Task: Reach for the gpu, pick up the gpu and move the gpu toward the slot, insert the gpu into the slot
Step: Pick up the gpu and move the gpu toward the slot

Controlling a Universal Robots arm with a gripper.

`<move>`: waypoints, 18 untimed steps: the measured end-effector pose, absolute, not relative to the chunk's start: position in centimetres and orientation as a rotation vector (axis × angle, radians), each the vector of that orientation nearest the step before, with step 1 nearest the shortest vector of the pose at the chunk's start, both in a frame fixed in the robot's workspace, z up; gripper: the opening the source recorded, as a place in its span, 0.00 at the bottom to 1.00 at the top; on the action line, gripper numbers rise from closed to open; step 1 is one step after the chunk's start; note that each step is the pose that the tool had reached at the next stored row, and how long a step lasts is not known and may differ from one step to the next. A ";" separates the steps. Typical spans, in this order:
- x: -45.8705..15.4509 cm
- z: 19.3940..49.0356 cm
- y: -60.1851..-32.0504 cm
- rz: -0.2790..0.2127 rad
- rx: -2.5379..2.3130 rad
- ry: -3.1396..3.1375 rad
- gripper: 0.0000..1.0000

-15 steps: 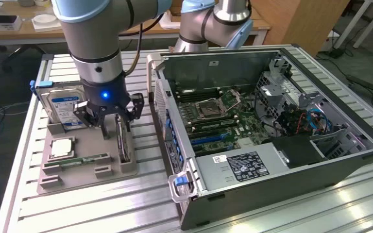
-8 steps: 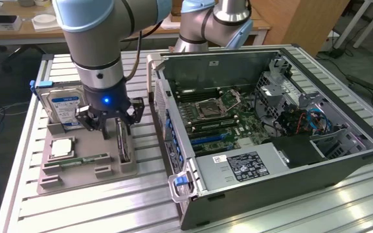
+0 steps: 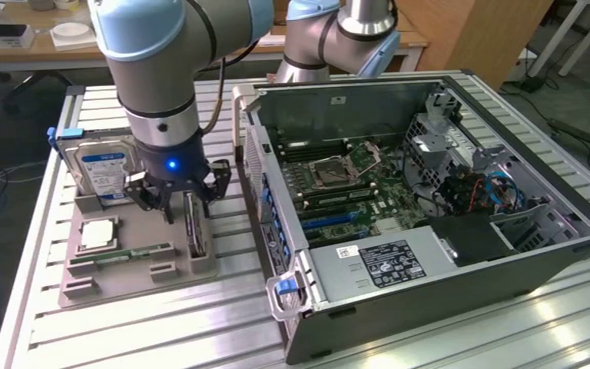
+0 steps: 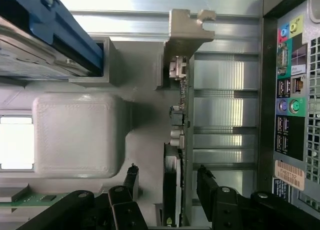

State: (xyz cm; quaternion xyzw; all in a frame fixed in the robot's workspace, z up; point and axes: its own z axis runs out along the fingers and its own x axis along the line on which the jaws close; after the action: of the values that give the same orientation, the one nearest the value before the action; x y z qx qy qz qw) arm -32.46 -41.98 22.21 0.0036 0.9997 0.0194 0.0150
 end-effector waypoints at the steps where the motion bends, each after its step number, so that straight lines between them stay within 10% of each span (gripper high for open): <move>1: -32.4 22.2 -42.0 0.060 0.011 3.111 0.59; 18: -32.4 22.2 -42.0 0.060 0.011 3.111 0.43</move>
State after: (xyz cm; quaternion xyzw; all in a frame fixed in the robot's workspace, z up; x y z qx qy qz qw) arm -32.37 -41.98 22.20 0.0037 0.9997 0.0194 0.0150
